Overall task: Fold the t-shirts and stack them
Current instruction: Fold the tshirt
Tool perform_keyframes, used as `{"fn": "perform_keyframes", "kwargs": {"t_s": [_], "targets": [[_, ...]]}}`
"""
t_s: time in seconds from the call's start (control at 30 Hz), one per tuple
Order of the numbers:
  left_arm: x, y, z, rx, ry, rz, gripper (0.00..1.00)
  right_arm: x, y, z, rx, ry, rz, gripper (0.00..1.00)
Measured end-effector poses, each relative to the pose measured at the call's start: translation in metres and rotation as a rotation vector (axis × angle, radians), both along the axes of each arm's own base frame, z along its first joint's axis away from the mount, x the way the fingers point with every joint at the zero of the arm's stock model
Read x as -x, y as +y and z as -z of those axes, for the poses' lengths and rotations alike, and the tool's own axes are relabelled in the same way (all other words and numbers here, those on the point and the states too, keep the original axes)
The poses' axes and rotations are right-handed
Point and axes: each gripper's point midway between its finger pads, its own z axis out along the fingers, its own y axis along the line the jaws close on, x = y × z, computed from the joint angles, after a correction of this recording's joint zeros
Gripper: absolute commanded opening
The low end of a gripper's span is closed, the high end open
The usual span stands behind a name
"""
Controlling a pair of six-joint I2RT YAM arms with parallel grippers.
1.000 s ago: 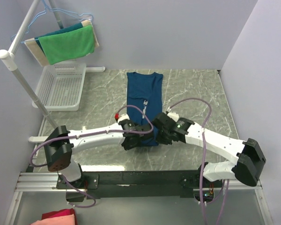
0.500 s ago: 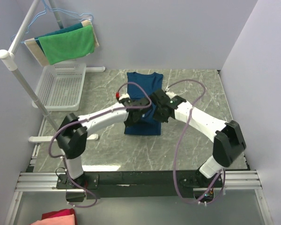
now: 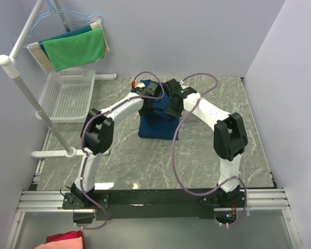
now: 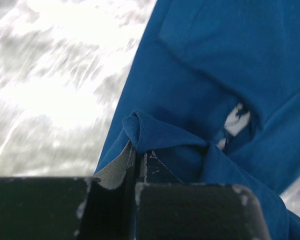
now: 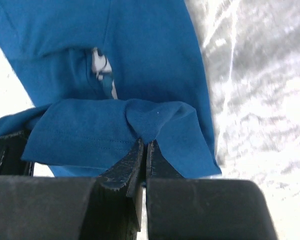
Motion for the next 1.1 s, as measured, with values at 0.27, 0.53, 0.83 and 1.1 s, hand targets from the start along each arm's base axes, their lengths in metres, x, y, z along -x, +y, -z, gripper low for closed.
{"fn": "perform_keyframes", "kwargs": {"t_s": [0.27,0.53,0.83,1.1], "targets": [[-0.035,-0.006,0.034,0.031,0.05,0.084,0.2,-0.024,0.0,0.027,0.022,0.064,0.013,0.12],[-0.055,-0.002,0.036,0.068,0.016,0.132,0.88,-0.048,-0.018,0.035,-0.004,0.057,0.094,0.5],[-0.064,0.024,0.01,0.057,-0.066,0.078,0.89,-0.077,-0.031,0.033,-0.08,-0.039,0.173,0.46],[-0.057,0.029,-0.019,0.082,-0.112,0.078,0.83,-0.074,-0.026,0.008,-0.145,-0.105,0.151,0.35]]}}
